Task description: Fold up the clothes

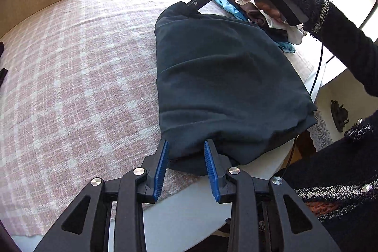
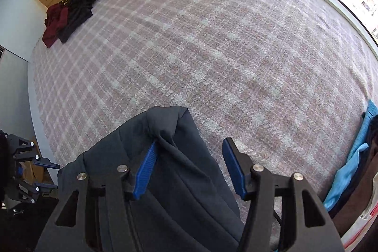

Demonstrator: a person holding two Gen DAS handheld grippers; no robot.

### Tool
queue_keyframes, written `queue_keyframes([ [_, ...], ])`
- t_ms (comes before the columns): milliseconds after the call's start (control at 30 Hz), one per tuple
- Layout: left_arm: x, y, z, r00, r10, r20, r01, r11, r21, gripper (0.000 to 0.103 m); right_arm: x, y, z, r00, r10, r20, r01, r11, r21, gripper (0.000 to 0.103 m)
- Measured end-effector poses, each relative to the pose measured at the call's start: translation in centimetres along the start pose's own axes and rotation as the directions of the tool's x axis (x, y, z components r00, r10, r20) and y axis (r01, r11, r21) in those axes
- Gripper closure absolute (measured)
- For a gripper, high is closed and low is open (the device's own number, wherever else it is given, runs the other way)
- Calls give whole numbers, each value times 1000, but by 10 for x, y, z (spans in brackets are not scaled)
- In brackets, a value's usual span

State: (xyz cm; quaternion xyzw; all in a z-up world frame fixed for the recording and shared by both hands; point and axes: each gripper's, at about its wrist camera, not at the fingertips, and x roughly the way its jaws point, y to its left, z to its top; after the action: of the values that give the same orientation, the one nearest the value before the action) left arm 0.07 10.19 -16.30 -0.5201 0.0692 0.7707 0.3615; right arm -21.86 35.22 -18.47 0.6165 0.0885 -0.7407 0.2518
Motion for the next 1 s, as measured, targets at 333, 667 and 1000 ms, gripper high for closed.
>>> queue_keyframes([
  [333,19,1,1,996,-85,-42,90,985,144,94,-15,1,0,1000,-2,-30,2,1000,-5,47],
  [667,17,-10,6,998,-62,-19,65,976,206,99,-4,14,15,988,137,-75,-137,990,-4,73],
  [1000,6,-7,-7,995,-83,-57,92,981,172,99,4,-8,20,994,92,-62,-88,994,66,76],
])
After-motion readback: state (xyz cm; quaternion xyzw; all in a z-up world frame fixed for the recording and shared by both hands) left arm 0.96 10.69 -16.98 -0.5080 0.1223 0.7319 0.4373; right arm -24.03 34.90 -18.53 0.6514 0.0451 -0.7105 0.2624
